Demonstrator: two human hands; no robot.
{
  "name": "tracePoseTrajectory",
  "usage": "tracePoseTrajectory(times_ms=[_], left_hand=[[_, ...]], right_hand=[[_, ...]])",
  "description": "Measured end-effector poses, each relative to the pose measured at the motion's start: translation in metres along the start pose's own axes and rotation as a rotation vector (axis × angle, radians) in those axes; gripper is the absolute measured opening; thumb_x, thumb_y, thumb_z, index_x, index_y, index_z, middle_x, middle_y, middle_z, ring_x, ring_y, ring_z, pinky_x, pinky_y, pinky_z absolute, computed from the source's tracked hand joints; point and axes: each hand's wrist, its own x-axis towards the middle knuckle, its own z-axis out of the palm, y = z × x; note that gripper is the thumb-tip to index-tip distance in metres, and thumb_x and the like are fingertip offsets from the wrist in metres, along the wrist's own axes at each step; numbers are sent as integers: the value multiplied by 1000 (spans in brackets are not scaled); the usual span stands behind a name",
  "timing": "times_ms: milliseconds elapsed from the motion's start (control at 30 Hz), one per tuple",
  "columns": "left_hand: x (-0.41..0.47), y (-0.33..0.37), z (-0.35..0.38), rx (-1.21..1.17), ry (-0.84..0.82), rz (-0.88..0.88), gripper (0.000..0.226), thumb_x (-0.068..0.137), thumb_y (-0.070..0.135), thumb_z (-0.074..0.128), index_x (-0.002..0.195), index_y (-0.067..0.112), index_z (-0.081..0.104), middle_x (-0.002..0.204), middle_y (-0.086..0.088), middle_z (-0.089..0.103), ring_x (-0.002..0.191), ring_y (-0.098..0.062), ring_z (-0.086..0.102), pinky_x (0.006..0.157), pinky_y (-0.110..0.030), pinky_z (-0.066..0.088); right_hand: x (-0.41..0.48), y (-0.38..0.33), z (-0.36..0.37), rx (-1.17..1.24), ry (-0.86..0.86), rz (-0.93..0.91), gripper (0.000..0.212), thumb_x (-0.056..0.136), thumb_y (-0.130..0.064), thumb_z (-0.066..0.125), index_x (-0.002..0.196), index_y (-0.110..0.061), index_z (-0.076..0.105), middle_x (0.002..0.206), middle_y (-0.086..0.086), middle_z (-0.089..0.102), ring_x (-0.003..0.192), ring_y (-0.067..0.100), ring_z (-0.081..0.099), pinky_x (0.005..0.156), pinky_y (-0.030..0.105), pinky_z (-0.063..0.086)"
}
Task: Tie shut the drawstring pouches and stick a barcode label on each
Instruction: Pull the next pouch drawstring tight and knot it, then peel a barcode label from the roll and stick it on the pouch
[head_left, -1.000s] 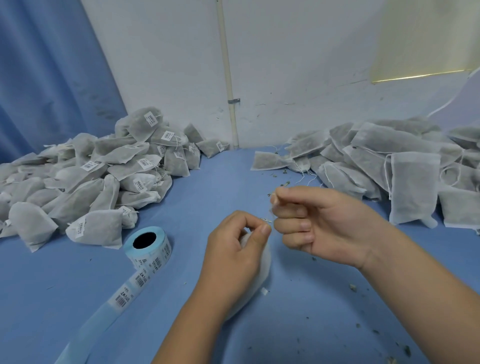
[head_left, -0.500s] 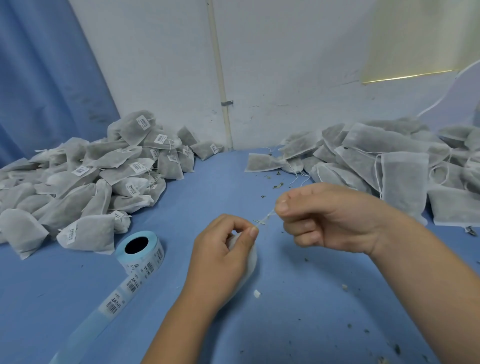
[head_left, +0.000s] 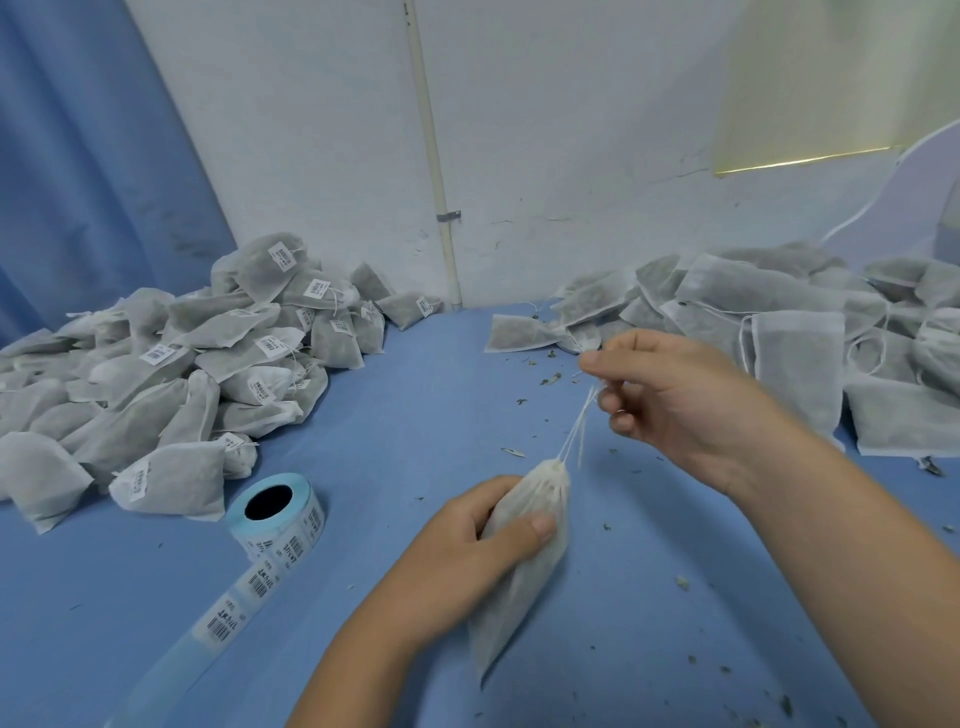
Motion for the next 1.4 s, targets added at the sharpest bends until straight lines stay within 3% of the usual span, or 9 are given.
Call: tracePoseTrajectory(times_ms=[300,533,700,900,1000,1133,1233,1333,1400], left_hand=[[3,-1,0,-110,10,-42,36,67,48,62,97,32,72,91,10,74,82,-5,68,67,-15,48],[9,-7,7,41,369,-155,34,69,60,62,85,30,66,82,12,73,75,-4,69,71,-29,55],[13,-4,6,-90,488,-129,22,89,48,53,90,31,67,77,26,71,69,13,64,52,-7,44],[16,1,4,-297,370,-191,28,84,43,51,73,24,68,80,0,68,74,-11,64,72,-31,53],[7,9,3,-530,267,-179,41,94,41,43,71,16,65,70,-7,59,61,-13,60,55,-20,52],[10,15,-2,-345,289,-185,38,93,32,46,68,4,52,68,-16,51,64,-8,57,62,-14,46],[9,2,-11,-345,353,-88,41,100,4,34,62,17,43,60,-7,38,63,-10,47,51,-12,34],[1,8,-14,-226,309,-211,43,99,6,39,58,14,51,62,-9,49,57,-7,48,51,-9,38],[-6,24,-6,-218,281,-265,34,88,17,48,59,15,67,65,-7,62,62,-14,59,59,-24,46]], right_hand=[[-6,-5,4,-27,103,-156,25,77,-21,76,64,-21,54,60,-6,57,54,11,57,52,24,40],[-23,0,35,-384,-102,-351,21,74,-18,78,63,-19,60,57,-4,57,54,9,53,51,17,42],[-25,21,46,-861,-218,-481,13,76,-18,76,68,-21,66,71,-5,63,65,5,55,62,15,42],[-27,36,49,-1163,-242,-578,13,89,-29,59,85,-24,70,84,-7,56,81,13,55,74,35,46],[-29,38,51,-1252,-242,-617,21,92,-33,51,89,-24,69,86,-6,53,82,13,52,71,33,44],[-31,35,53,-1236,-241,-656,22,93,-31,50,92,-23,70,86,-5,55,81,13,52,69,33,44],[-34,35,55,-1234,-264,-660,21,93,-30,51,95,-23,71,87,-4,55,83,13,52,71,36,44],[-34,34,55,-1185,-310,-643,19,92,-29,54,98,-26,72,86,-7,55,83,9,50,72,32,44],[-33,33,54,-1135,-343,-617,18,90,-30,57,100,-30,72,86,-9,55,83,6,51,72,29,44]])
